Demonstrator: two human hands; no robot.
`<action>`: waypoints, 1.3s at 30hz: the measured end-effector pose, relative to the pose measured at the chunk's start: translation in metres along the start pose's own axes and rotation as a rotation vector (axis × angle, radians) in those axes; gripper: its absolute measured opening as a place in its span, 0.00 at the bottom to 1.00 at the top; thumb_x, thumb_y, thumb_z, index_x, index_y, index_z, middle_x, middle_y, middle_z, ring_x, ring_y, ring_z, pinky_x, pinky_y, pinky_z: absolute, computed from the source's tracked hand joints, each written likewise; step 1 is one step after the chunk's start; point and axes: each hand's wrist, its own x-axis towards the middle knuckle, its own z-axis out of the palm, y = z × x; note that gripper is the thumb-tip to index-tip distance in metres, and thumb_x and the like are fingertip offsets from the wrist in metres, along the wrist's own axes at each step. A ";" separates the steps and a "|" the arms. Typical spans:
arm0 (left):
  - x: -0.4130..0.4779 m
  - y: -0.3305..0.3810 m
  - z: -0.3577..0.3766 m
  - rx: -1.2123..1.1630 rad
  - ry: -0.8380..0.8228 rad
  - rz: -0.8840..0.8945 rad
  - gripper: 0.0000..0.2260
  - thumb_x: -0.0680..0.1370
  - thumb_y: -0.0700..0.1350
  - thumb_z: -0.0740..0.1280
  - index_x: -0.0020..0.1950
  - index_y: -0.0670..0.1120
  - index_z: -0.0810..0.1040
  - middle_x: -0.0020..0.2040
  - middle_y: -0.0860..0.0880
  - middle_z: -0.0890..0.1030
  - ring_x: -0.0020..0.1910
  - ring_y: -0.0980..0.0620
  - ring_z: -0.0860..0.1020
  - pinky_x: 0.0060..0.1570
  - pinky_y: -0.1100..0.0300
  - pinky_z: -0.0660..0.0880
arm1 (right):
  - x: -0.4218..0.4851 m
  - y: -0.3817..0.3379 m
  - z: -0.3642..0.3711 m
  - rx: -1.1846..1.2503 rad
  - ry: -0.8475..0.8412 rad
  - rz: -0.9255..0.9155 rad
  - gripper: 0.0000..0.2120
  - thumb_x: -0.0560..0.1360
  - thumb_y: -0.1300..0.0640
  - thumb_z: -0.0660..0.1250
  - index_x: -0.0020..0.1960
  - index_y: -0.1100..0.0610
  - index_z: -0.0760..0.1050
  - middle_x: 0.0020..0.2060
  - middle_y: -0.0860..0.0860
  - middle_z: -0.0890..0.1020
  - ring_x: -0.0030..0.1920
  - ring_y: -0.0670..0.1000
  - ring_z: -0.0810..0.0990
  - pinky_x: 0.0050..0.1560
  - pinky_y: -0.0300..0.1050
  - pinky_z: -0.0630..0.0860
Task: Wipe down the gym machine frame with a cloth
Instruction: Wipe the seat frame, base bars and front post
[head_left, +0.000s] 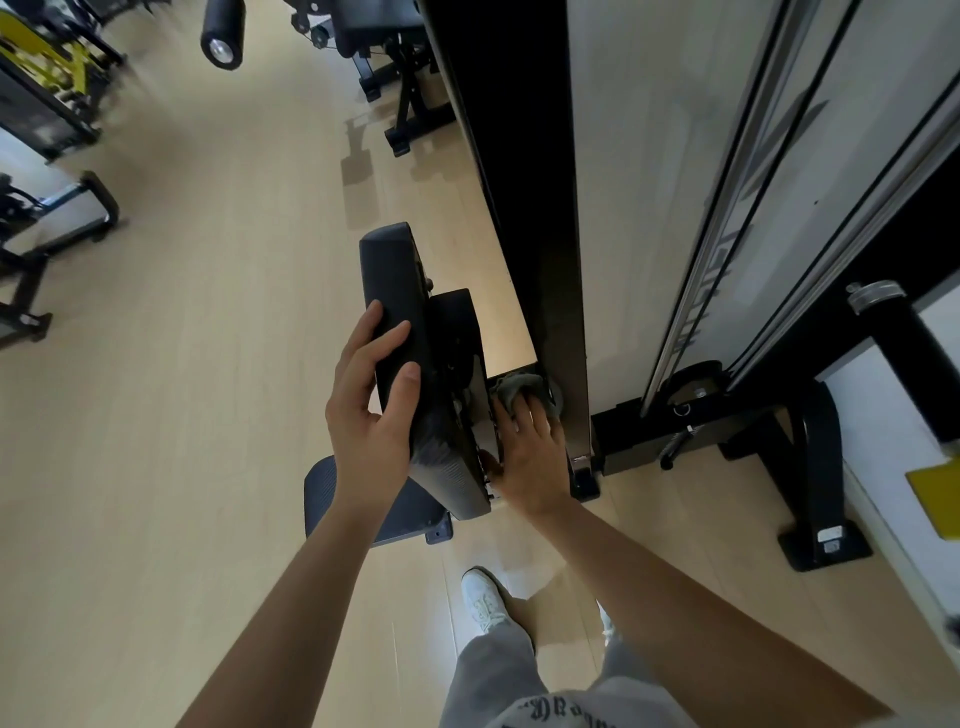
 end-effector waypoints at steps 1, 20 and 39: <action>0.000 0.000 0.000 -0.002 0.001 0.000 0.15 0.80 0.40 0.64 0.66 0.42 0.79 0.75 0.49 0.72 0.75 0.53 0.69 0.72 0.41 0.69 | 0.002 -0.002 0.000 -0.001 -0.007 0.014 0.39 0.73 0.37 0.63 0.79 0.54 0.61 0.73 0.56 0.69 0.75 0.58 0.65 0.70 0.60 0.67; 0.000 -0.005 0.000 -0.011 -0.017 0.017 0.15 0.81 0.41 0.64 0.67 0.45 0.78 0.76 0.49 0.71 0.76 0.54 0.68 0.74 0.43 0.68 | -0.024 0.013 0.003 0.738 0.029 0.577 0.09 0.73 0.70 0.69 0.50 0.61 0.81 0.46 0.55 0.82 0.47 0.55 0.80 0.48 0.46 0.77; 0.001 -0.007 -0.001 -0.014 -0.028 0.035 0.16 0.81 0.43 0.63 0.68 0.44 0.78 0.76 0.48 0.71 0.76 0.53 0.68 0.74 0.43 0.68 | -0.001 0.006 -0.020 2.037 -0.063 1.226 0.10 0.73 0.61 0.65 0.49 0.63 0.83 0.49 0.61 0.83 0.55 0.66 0.81 0.61 0.67 0.75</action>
